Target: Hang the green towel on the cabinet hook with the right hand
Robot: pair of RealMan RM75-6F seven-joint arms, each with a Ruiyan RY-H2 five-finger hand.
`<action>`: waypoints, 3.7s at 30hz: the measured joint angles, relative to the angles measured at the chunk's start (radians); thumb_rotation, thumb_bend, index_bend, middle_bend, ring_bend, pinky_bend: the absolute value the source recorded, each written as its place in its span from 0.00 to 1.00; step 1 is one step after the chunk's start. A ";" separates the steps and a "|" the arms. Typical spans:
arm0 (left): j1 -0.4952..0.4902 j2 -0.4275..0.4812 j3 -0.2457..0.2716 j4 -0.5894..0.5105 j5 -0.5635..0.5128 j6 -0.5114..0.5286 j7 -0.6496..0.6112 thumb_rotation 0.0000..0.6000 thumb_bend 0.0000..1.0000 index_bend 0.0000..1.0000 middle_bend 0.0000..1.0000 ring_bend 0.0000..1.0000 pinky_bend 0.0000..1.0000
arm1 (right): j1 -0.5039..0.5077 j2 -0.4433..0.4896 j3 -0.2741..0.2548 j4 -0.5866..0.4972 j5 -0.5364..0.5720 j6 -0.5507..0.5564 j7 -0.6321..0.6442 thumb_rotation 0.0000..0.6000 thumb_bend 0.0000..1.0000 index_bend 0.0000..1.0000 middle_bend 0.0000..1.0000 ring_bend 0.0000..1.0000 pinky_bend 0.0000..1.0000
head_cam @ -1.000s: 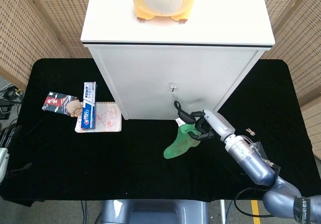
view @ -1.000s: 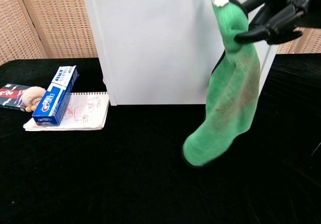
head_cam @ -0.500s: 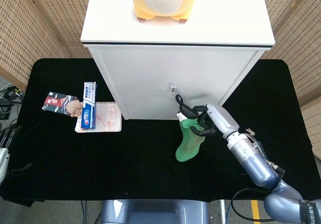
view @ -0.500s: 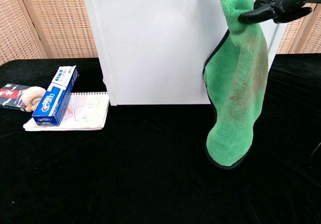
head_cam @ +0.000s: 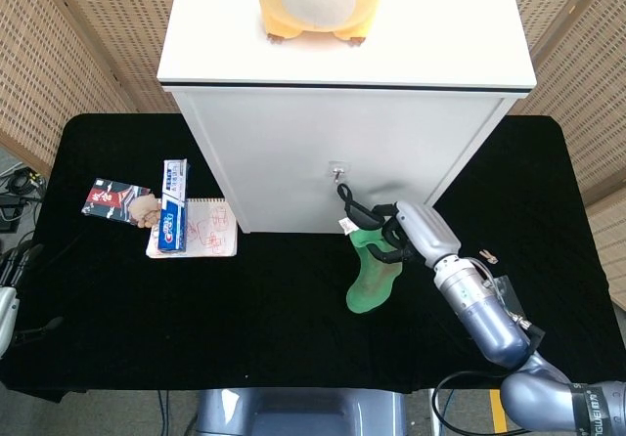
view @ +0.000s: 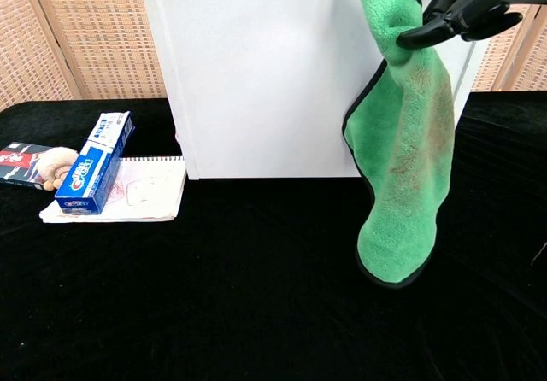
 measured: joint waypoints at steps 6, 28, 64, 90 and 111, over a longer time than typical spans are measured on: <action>0.000 0.001 -0.001 0.001 -0.002 0.000 -0.003 1.00 0.00 0.00 0.00 0.00 0.00 | 0.017 -0.011 0.009 -0.007 0.046 0.029 -0.020 1.00 0.64 1.00 1.00 1.00 1.00; -0.001 0.001 -0.002 0.001 -0.005 -0.001 -0.002 1.00 0.00 0.00 0.00 0.00 0.00 | 0.061 -0.020 0.006 -0.027 0.107 0.076 -0.121 1.00 0.64 1.00 1.00 1.00 1.00; -0.003 0.005 -0.002 0.000 -0.005 -0.004 -0.010 1.00 0.00 0.00 0.00 0.00 0.00 | 0.080 -0.028 -0.016 -0.068 0.117 0.178 -0.268 1.00 0.13 0.52 1.00 1.00 1.00; 0.012 0.003 0.010 -0.012 0.027 0.027 0.004 1.00 0.00 0.00 0.00 0.00 0.00 | -0.316 0.070 -0.271 0.198 -0.636 0.173 0.159 1.00 0.13 0.26 1.00 1.00 1.00; 0.035 0.009 0.007 -0.011 0.055 0.086 -0.006 1.00 0.00 0.00 0.00 0.00 0.00 | -0.522 -0.097 -0.326 0.658 -0.932 0.524 0.097 1.00 0.00 0.01 0.00 0.00 0.00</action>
